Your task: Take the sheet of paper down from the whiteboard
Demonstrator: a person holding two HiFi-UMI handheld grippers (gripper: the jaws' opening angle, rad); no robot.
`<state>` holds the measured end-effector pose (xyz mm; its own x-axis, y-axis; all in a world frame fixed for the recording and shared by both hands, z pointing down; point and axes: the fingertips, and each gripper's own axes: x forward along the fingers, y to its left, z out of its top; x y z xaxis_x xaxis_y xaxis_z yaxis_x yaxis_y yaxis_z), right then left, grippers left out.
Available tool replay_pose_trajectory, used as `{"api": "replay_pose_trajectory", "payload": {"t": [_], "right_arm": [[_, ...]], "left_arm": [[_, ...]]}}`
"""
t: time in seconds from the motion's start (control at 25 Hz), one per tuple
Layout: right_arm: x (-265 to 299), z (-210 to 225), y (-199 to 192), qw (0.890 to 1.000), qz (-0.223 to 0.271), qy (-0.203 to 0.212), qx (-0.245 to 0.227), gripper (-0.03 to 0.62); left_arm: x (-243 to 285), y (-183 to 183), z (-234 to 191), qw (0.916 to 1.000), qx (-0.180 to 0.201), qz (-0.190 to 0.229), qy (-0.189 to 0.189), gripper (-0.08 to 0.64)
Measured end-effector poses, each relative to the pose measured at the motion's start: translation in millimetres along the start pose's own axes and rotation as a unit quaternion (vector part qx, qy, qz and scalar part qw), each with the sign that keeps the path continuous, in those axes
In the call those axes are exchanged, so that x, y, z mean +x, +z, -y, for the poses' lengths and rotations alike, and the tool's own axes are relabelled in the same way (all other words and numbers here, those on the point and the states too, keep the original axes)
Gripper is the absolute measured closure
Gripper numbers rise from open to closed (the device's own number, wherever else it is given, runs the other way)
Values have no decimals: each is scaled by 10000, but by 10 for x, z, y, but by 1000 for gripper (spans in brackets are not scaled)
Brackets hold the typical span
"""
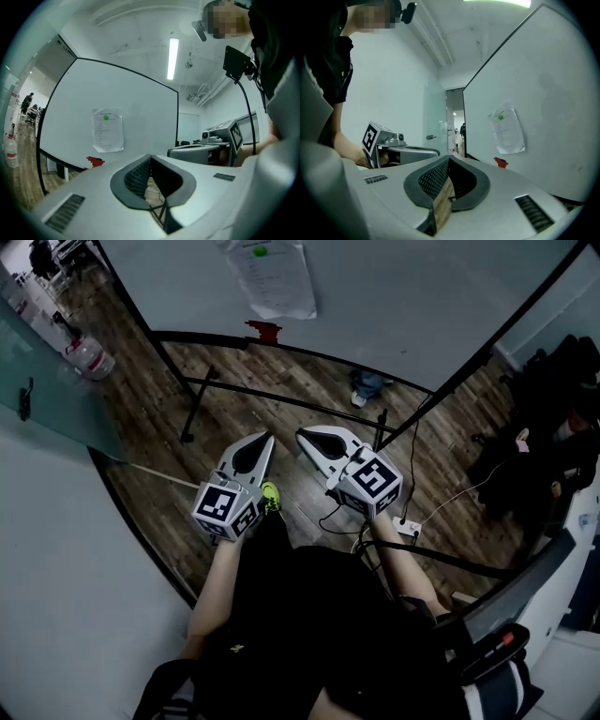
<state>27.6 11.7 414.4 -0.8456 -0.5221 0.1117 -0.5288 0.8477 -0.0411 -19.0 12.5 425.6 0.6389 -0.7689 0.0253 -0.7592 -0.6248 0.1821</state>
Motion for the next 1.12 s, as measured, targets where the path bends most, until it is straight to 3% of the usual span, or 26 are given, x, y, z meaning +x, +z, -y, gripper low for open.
{"api": "replay_pose_trajectory", "payload": {"t": [0.48,1.12], "right_arm": [[654,670,55,9989,-251,-369,127,595],[1478,1161,206,9979,-233,-582,145,586]], "left_arm": [[552,171,-702,9998,86,-60,-191,532],[1037,302,-1413,9976,-94,-136,-675,532]]}}
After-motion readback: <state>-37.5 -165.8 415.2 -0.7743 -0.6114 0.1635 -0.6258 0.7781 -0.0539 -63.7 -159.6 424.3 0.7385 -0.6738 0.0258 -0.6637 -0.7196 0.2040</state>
